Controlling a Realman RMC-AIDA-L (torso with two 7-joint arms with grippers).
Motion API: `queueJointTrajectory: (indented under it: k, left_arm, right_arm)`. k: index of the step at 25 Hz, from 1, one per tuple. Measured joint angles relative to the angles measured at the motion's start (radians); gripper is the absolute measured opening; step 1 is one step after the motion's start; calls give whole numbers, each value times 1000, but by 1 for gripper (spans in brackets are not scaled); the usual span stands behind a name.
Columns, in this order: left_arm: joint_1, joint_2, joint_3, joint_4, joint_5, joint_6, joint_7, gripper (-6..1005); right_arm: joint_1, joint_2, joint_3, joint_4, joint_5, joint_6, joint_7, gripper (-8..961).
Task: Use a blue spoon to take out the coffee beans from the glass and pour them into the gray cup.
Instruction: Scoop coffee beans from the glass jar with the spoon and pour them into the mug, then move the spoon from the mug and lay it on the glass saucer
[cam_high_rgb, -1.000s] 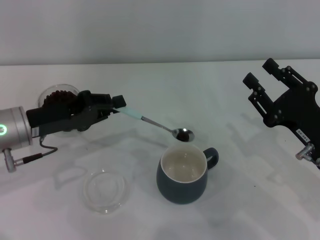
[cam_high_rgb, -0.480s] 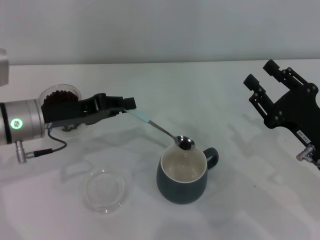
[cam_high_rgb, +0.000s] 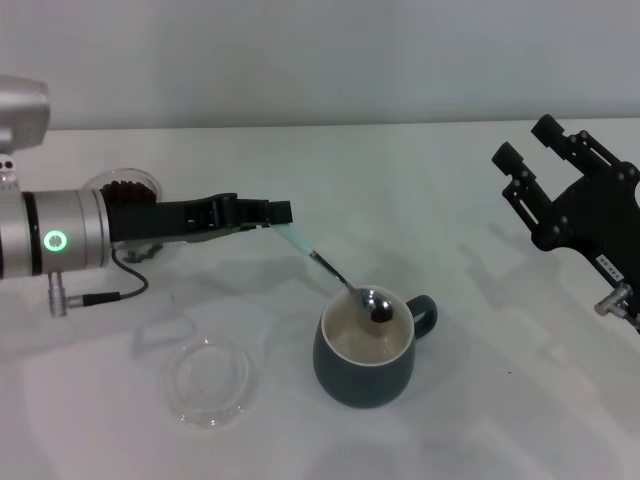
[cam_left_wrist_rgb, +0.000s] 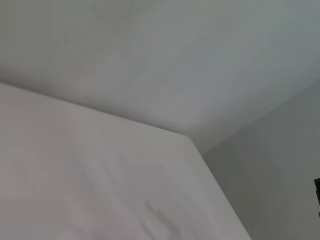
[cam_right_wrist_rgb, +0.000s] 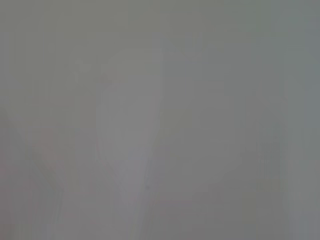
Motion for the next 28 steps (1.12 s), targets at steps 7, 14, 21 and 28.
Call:
queueJointTrajectory:
  k: [7,14,21,28]
  left_arm:
    - [11,-4,3,68,4,6,61,127]
    - [10,-24,96,158,9,11,103,126]
    - [11,-30,144,244,18,8,123,126]
    - [11,-23,141,320,24,15,102,127]
  right_arm:
    - [9,0,0,0,6,10,-2,509]
    - [15,0,0,-7,7,37,-4,509]
    - [16,0,0,-8,7,41,-4,509]
    - [16,0,5,-8,9,42,-3,509]
